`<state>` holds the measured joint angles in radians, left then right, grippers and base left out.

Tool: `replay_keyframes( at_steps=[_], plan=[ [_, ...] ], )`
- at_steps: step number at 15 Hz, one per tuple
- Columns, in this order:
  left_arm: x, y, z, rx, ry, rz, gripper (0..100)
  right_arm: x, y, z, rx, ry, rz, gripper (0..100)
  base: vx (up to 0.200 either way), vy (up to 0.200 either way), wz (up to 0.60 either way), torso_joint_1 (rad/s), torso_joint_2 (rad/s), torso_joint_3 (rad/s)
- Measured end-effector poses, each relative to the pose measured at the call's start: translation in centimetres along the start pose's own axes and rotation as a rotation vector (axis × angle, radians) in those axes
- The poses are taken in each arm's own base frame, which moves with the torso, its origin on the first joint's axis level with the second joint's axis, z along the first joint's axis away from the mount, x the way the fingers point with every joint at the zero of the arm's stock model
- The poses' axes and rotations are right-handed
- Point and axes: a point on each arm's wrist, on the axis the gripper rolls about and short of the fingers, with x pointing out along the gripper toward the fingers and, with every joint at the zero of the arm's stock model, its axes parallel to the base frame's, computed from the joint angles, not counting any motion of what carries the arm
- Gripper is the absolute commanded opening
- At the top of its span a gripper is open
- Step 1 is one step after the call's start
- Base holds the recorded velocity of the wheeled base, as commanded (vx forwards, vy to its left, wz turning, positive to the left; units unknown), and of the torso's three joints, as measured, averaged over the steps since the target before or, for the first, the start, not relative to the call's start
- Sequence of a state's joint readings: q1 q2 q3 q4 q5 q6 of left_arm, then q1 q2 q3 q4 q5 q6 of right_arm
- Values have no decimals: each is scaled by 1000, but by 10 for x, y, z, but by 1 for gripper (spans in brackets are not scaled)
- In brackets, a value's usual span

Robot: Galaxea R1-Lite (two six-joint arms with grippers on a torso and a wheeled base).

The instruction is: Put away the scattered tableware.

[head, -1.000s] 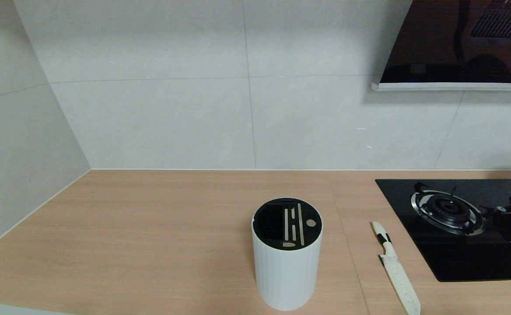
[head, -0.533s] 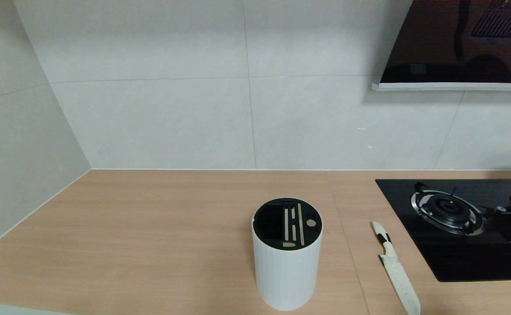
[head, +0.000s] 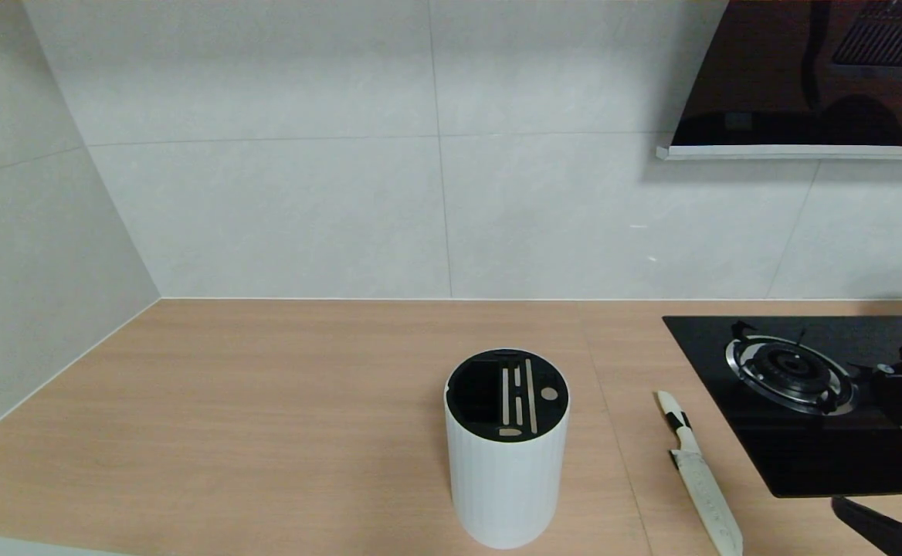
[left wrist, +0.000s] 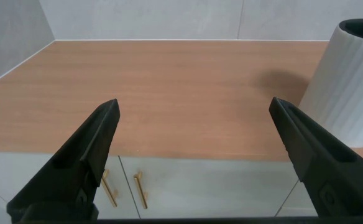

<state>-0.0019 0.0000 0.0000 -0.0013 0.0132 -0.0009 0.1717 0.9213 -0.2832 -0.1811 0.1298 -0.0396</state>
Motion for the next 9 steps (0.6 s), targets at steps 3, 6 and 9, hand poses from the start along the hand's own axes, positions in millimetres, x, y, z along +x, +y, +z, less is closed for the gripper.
replay_keyframes(
  at_steps=[3, 6, 9],
  plan=[
    [0, 0, 0, 0, 0, 1, 100, 45, -2, 26, -11, 86, 1, 100, 0, 0, 0, 0, 0, 0],
    [0, 0, 0, 0, 0, 1, 100, 82, -4, 33, -12, 174, -20, 100, 0, 0, 0, 0, 0, 0],
    [0, 0, 0, 1, 0, 0, 100, 101, -5, 26, -3, 248, -24, 100, 0, 0, 0, 0, 0, 0]
  ],
)
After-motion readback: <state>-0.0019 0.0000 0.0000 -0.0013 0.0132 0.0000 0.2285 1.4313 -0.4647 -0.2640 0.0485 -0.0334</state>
